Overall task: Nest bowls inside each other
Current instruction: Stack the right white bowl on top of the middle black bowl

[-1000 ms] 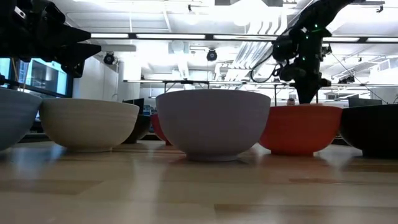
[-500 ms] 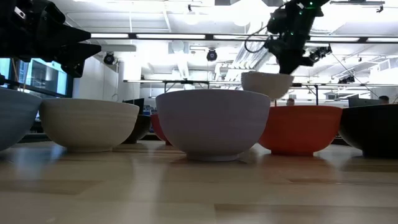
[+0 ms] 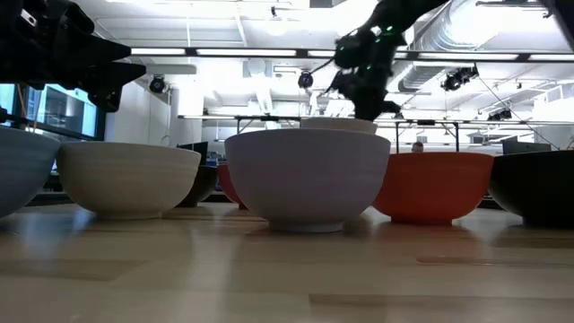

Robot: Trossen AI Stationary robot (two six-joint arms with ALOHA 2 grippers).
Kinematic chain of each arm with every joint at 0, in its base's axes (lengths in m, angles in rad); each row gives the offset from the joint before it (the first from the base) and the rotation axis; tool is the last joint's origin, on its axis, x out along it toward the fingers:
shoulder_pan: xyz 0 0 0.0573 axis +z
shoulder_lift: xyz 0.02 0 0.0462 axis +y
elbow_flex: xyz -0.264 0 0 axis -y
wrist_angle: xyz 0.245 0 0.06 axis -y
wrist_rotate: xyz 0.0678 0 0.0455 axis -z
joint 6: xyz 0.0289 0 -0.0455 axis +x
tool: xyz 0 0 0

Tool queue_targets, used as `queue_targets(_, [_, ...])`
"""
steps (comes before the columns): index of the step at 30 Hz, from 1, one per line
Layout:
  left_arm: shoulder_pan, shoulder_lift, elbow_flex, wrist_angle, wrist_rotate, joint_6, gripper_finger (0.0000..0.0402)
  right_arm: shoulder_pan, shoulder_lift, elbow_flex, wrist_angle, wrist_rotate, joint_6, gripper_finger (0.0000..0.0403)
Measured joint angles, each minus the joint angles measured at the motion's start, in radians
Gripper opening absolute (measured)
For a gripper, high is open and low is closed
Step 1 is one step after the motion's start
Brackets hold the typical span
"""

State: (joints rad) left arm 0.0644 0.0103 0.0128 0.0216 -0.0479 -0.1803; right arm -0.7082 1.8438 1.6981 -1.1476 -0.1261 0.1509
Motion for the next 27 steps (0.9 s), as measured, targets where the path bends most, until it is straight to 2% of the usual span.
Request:
queue_targets(4, [0.0,0.0,0.0,0.0,0.0,0.0,0.0172,-0.002,0.096,0.061,-0.066,0.002,-0.02,0.0])
queue_targets(11, [0.0,0.0,0.0,-0.004,0.0,0.0,0.0172,0.005,0.176,0.065,-0.046,0.001,-0.027,0.0])
queue_targets(27, [0.0,0.0,0.0,-0.008,0.0,0.0,0.0172,0.055,0.182,-0.026,0.067,-0.01,-0.036,0.0])
